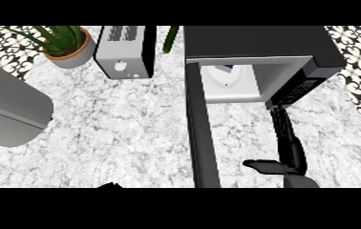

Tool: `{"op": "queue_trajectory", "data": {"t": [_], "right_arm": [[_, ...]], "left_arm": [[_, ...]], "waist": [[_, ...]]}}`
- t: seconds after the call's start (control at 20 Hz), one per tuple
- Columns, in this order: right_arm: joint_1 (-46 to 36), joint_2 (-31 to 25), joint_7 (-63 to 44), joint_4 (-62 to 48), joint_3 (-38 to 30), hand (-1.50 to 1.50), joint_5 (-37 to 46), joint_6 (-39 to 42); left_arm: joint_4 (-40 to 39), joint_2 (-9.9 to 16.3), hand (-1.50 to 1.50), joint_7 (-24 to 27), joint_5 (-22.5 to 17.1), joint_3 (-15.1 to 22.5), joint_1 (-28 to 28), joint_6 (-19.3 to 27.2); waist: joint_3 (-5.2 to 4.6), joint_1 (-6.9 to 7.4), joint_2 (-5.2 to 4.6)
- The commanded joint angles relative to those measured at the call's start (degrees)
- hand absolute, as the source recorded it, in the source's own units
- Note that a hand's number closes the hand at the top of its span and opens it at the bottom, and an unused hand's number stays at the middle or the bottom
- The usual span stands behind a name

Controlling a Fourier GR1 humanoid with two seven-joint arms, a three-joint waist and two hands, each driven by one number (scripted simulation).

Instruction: Pick up the milk, place it into the microwave and close the microwave

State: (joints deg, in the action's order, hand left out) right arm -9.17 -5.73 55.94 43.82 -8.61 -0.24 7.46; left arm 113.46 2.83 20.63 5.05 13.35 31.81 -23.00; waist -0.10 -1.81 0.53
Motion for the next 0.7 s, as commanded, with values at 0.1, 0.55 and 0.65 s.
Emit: {"op": "queue_trajectory", "data": {"t": [0.1, 0.55, 0.65], "right_arm": [[12.82, -0.65, -3.66, 17.77, 1.21, 1.5, -5.24, 6.59], [24.08, -6.31, -12.34, 34.53, -3.23, -1.5, -14.45, 11.62], [26.69, -6.29, -13.57, 38.18, -3.58, -1.5, -14.99, 11.45]], "left_arm": [[-2.95, -2.73, 1.5, -6.49, 6.18, 6.08, -9.96, 5.14], [-17.76, -2.81, 1.5, -10.49, 9.51, 14.79, -27.45, 16.13], [-19.94, -2.82, 1.5, -11.75, 8.61, 13.38, -32.03, 14.99]], "waist": [[-0.01, 0.03, -0.23], [0.04, 0.62, -0.52], [0.06, 0.89, -0.52]]}}
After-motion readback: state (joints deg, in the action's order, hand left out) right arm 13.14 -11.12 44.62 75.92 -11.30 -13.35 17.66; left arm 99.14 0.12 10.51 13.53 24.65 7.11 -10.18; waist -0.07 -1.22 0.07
